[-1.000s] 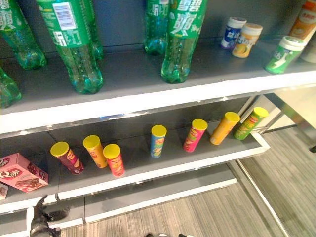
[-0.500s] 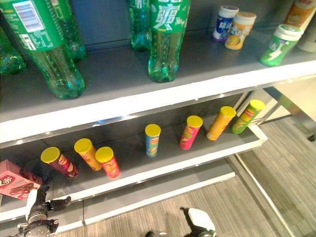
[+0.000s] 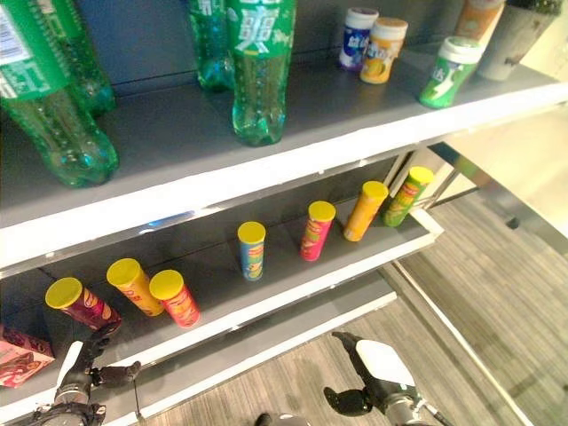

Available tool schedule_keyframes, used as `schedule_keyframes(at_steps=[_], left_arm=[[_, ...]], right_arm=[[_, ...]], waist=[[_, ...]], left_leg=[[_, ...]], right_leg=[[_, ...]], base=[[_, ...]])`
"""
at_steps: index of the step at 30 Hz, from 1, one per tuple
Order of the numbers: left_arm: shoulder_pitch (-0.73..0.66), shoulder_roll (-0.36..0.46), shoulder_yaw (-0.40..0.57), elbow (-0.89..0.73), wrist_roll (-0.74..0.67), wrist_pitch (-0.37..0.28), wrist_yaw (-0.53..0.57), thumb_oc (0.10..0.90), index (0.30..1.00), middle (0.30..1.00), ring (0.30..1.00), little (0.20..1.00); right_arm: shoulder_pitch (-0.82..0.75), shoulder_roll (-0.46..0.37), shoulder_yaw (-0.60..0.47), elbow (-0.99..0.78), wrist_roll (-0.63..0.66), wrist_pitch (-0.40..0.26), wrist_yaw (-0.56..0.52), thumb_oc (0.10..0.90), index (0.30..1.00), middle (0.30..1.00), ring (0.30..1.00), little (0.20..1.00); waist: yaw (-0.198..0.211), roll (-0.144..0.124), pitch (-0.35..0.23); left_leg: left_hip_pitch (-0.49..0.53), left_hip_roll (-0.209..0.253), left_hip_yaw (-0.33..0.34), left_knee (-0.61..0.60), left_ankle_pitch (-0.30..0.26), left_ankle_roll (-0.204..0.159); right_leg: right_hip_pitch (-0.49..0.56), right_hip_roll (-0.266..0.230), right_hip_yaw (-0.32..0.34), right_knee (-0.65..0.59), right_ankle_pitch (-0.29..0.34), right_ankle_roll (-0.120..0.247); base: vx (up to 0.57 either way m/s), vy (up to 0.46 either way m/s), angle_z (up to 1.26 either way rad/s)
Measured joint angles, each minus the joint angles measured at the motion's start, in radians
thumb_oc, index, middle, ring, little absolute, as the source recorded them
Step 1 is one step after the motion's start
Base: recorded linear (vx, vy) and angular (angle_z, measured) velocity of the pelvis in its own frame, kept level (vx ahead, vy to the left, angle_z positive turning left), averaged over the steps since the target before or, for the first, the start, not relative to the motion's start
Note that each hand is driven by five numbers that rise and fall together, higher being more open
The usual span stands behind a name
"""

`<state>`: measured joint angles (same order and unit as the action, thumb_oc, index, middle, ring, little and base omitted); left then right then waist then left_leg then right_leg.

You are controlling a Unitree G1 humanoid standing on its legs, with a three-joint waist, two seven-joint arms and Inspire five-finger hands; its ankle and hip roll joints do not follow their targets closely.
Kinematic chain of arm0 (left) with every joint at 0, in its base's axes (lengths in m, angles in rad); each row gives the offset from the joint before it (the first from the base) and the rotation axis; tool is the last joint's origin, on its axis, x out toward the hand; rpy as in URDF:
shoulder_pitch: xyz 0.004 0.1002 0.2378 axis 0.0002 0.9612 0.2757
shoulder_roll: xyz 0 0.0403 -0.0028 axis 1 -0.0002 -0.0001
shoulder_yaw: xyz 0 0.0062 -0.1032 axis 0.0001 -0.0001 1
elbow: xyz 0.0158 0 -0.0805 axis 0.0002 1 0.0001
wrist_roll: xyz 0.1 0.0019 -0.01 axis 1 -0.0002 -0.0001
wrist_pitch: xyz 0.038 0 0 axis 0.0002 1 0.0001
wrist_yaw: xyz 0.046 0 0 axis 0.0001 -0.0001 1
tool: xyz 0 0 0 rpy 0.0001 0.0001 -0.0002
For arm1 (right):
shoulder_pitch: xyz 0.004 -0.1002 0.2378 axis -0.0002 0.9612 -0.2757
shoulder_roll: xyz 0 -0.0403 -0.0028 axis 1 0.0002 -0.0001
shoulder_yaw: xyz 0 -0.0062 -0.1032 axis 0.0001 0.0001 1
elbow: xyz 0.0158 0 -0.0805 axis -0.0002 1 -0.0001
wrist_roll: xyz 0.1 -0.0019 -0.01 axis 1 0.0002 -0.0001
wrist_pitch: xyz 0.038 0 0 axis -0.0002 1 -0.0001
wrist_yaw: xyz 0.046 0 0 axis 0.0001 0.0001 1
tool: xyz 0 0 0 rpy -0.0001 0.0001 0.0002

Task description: Put the goods on the table back onto the shelves and tidy them up.

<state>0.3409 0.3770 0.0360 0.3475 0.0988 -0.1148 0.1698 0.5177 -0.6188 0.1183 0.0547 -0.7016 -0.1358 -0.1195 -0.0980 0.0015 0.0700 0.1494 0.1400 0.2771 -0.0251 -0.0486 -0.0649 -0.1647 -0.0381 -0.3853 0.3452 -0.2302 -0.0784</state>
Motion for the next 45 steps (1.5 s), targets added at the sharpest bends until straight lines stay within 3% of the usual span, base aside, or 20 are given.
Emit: schedule_keyframes(at_steps=[1,3,6,23,24,25,28,34,45], left_arm=[[-0.002,0.0,-0.009,0.0,-0.001,0.0,-0.001,0.8,0.9,0.9,0.9,0.9],[-0.012,-0.004,-0.066,0.01,-0.018,-0.017,-0.003,0.8,0.9,0.9,0.9,0.9],[-0.022,-0.005,-0.133,0.008,-0.02,-0.022,-0.013,0.8,0.9,0.9,0.9,0.9],[-0.009,0.018,-0.136,0.029,-0.024,-0.023,-0.021,0.8,0.9,0.9,0.9,0.9],[0.054,0.021,-0.103,0.037,-0.015,-0.097,-0.021,0.8,0.9,0.9,0.9,0.9],[0.093,0.022,-0.103,-0.025,-0.008,-0.104,-0.007,0.8,0.9,0.9,0.9,0.9],[0.156,0.032,-0.118,-0.096,0.027,-0.126,0.017,0.8,0.9,0.9,0.9,0.9],[0.212,0.084,-0.088,-0.115,0.04,-0.125,0.017,0.8,0.9,0.9,0.9,0.9],[0.192,0.089,-0.097,-0.163,0.064,-0.135,0.019,0.8,0.9,0.9,0.9,0.9]], right_arm=[[-0.029,0.004,0.019,0.051,0.0,0.0,-0.008,0.8,0.9,0.9,0.9,0.9],[-0.185,0.018,0.158,0.291,-0.005,0.042,-0.037,0.8,0.9,0.9,0.9,0.9],[-0.214,0.029,0.222,0.332,-0.019,0.05,-0.053,0.8,0.9,0.9,0.9,0.9],[-0.212,0.081,0.256,0.379,-0.026,0.047,-0.159,0.8,0.9,0.9,0.9,0.9],[-0.22,0.095,0.266,0.415,-0.02,0.04,-0.181,0.8,0.9,0.9,0.9,0.9],[-0.207,0.104,0.263,0.424,-0.016,0.043,-0.193,0.8,0.9,0.9,0.9,0.9],[-0.173,0.11,0.241,0.414,-0.012,0.029,-0.213,0.8,0.9,0.9,0.9,0.9],[-0.225,0.125,0.24,0.434,0.001,0.011,-0.244,0.8,0.9,0.9,0.9,0.9],[-0.236,0.159,0.249,0.494,0.005,0.012,-0.278,0.8,0.9,0.9,0.9,0.9]], waist=[[0.0,0.0,0.0],[-0.001,0.002,-0.005],[0.009,0.013,-0.001],[0.008,-0.005,0.002],[0.032,0.004,0.009],[0.021,-0.01,0.011],[0.057,0.004,0.042],[0.066,-0.027,0.067],[0.06,-0.023,0.067]], left_leg=[[0.004,0.0,0.0,-0.001,0.0,0.0],[0.011,0.001,0.013,0.001,0.001,-0.001],[0.008,0.003,0.012,0.003,0.001,-0.001],[0.003,0.006,0.012,0.001,0.001,-0.001],[-0.004,0.006,0.015,-0.002,0.001,0.0],[-0.009,0.009,0.005,0.012,0.001,-0.002],[-0.033,0.005,-0.011,0.012,0.001,-0.001],[-0.03,0.007,-0.015,0.018,0.001,-0.001],[-0.032,0.008,-0.015,0.019,0.001,-0.001]], right_leg=[[0.005,0.001,0.001,-0.005,0.0,0.001],[0.011,0.004,0.007,-0.003,0.001,0.001],[0.007,0.004,0.004,0.0,0.001,0.001],[0.0,0.008,0.004,-0.001,0.003,0.002],[-0.002,0.008,0.01,0.003,0.001,0.005],[-0.001,0.01,0.008,-0.001,0.001,0.004],[-0.009,-0.002,-0.024,-0.002,0.005,0.001],[-0.002,-0.003,-0.026,-0.003,0.005,0.001],[-0.006,-0.002,-0.026,0.0,0.005,0.001]], base=[[-0.05,-0.027,-0.08],[0.01,-0.005,-0.05],[0.01,-0.005,0.02],[0.0,-0.003,-0.01],[-0.05,-0.048,-0.17],[-0.03,-0.062,0.14],[-0.04,-0.026,0.39],[-0.01,-0.016,0.02],[0.0,0.0,0.0]])
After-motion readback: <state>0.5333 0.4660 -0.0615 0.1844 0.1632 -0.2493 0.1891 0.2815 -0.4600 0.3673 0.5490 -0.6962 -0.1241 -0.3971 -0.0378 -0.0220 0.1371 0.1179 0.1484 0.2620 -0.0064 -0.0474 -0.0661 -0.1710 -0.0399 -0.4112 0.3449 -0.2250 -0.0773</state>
